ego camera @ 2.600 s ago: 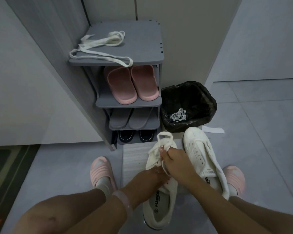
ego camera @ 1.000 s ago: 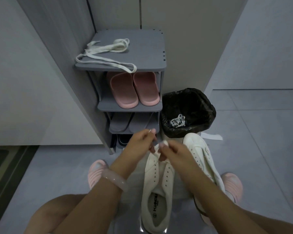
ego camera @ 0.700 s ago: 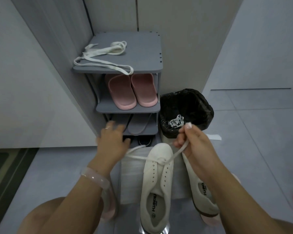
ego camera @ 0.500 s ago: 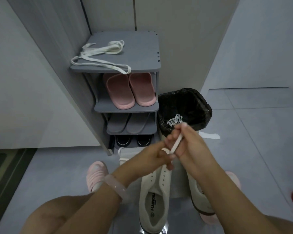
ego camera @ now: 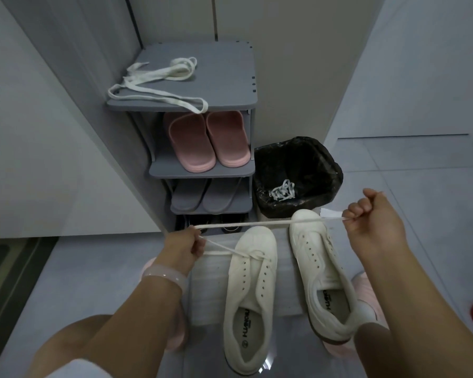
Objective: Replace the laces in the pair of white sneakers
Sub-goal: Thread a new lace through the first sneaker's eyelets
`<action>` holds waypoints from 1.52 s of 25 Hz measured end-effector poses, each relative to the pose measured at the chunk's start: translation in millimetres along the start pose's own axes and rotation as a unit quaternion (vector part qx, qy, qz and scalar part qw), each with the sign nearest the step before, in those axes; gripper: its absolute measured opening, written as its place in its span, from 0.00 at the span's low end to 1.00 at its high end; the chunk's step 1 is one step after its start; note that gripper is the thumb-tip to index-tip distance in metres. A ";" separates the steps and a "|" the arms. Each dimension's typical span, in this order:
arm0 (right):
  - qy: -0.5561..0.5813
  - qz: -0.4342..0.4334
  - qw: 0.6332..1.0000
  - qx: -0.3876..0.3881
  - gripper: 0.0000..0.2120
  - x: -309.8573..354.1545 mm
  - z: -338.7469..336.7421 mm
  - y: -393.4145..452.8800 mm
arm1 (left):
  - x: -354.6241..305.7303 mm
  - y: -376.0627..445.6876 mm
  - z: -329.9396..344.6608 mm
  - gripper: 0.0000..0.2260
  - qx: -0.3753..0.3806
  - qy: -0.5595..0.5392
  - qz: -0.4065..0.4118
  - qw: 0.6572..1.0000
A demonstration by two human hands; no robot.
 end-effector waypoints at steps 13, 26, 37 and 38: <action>-0.650 0.030 0.725 0.227 0.13 -62.7 -1.2 -17.1 | 29.2 -56.9 52.3 0.09 0.226 0.663 0.244 0.671; -0.789 0.004 0.553 0.266 0.08 -98.3 -8.4 -27.2 | 55.0 -39.7 52.3 0.12 0.239 0.510 0.151 0.813; -0.776 -0.037 0.558 0.291 0.08 -106.1 -11.1 -29.5 | 55.4 -41.8 53.7 0.11 0.229 0.523 0.201 0.796; -0.770 -0.033 0.567 0.291 0.08 -106.8 -11.8 -29.6 | 54.9 -42.1 53.8 0.11 0.229 0.524 0.204 0.794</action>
Point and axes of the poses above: each hand's wrist, its own y-axis towards the middle knuckle, its own z-axis out of the palm, x = y × z, the point moved 3 cm from there along y, towards the middle knuckle, and after that the axes turned 10 degrees about x, right-handed, at the moved point
